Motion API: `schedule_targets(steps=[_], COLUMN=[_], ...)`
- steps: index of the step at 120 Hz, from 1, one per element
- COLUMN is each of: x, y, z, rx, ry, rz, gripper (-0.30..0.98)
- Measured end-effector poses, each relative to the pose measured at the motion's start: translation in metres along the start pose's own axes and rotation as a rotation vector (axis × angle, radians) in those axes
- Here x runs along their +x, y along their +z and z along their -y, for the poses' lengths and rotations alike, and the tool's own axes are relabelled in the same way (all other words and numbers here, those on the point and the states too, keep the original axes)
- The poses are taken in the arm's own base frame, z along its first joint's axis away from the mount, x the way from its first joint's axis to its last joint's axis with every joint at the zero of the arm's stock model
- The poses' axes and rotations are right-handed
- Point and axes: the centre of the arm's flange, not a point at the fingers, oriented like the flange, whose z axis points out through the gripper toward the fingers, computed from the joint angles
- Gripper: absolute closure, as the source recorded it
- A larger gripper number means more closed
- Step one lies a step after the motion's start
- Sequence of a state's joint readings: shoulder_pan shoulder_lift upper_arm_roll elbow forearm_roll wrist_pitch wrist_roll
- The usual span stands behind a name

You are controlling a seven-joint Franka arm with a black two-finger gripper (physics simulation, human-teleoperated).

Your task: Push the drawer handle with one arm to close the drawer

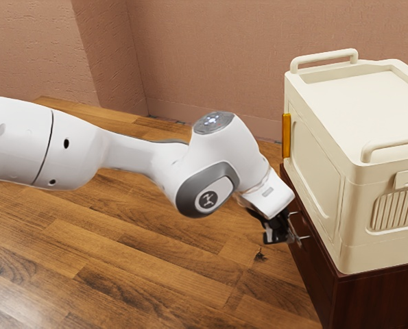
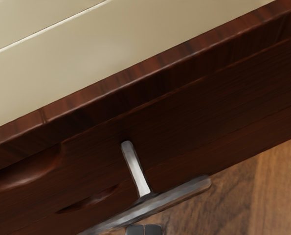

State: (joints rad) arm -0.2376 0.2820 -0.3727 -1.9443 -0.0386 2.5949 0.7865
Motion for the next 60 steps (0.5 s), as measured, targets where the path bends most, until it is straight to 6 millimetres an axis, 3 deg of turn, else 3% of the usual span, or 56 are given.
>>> schedule_targets(steps=[21, 29, 39, 50, 60], x=[-0.001, -0.014, -0.048, -0.081, -0.124], y=[-0.006, -0.037, -0.085, -0.145, -0.188], z=[0.004, 0.009, 0.012, 0.025, 0.042], rx=[0.011, 0.047, 0.078, 0.107, 0.102], ry=[0.002, -0.017, -0.081, -0.196, -0.346], rz=[0.001, 0.028, 0.086, 0.145, 0.189], gripper=[0.78, 0.77, 0.58, 0.38, 0.26])
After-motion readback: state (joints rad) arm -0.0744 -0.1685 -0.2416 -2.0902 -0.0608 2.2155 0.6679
